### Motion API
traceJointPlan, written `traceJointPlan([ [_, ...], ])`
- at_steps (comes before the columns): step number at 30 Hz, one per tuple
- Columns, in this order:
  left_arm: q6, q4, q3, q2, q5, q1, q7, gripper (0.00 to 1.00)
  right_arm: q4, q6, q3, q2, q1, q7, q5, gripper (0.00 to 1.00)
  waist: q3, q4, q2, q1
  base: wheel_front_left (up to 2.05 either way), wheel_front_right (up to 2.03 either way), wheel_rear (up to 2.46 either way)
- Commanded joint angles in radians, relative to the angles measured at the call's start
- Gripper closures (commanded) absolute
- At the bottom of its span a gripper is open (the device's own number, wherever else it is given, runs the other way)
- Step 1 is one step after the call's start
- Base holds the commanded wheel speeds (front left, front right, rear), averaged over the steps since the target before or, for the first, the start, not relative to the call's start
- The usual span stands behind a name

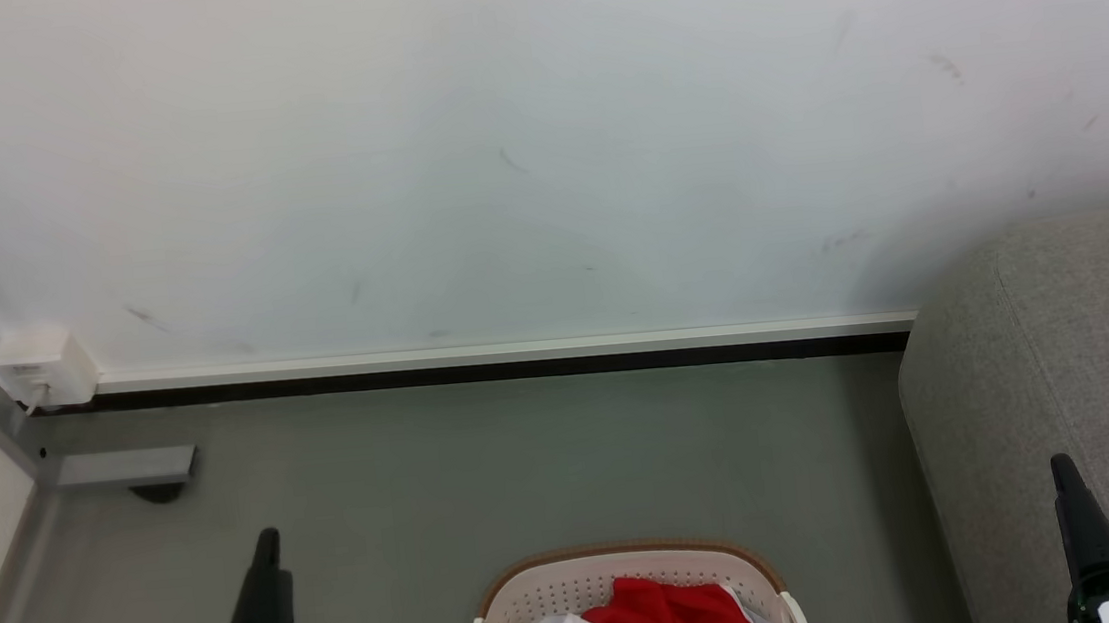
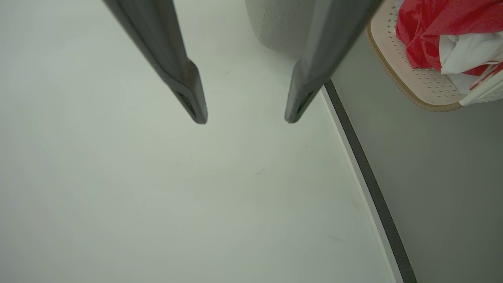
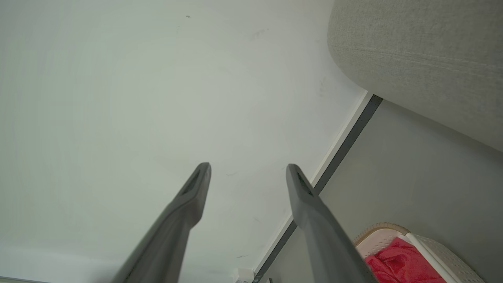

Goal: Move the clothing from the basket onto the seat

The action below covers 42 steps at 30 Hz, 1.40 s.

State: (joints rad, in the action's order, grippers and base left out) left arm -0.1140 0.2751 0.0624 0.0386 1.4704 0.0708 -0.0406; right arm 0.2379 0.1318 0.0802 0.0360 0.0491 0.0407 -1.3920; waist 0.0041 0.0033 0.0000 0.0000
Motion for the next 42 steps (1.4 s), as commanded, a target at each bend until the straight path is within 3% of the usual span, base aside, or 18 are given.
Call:
traceJointPlan([
  [1,0.005,-0.022,-0.004,0.007,-0.041,0.013,0.012,0.0,-0.027,0.0,-0.004,0.009,0.006,-0.012,0.049,0.0,0.0,0.001,0.0,0.0,0.0,0.0,0.0],
  [23,0.08,-0.08,-0.073,0.009,-0.418,-0.004,0.093,0.0,-0.106,-0.001,-0.068,0.024,-0.021,-0.092,0.523,0.0,0.001,0.003,0.0,0.0,0.0,0.0,0.0],
  [24,0.081,-0.084,-0.085,0.009,-0.489,-0.006,0.102,0.0,-0.108,-0.001,-0.078,0.029,-0.022,-0.102,0.577,0.0,0.001,0.003,0.0,0.0,0.0,0.0,0.0],
  [42,0.107,-0.089,-0.109,0.013,-0.815,-0.014,0.157,0.0,-0.105,-0.001,-0.112,0.043,-0.03,-0.157,0.827,0.0,-0.001,0.006,0.0,0.0,0.0,0.0,0.0],
])
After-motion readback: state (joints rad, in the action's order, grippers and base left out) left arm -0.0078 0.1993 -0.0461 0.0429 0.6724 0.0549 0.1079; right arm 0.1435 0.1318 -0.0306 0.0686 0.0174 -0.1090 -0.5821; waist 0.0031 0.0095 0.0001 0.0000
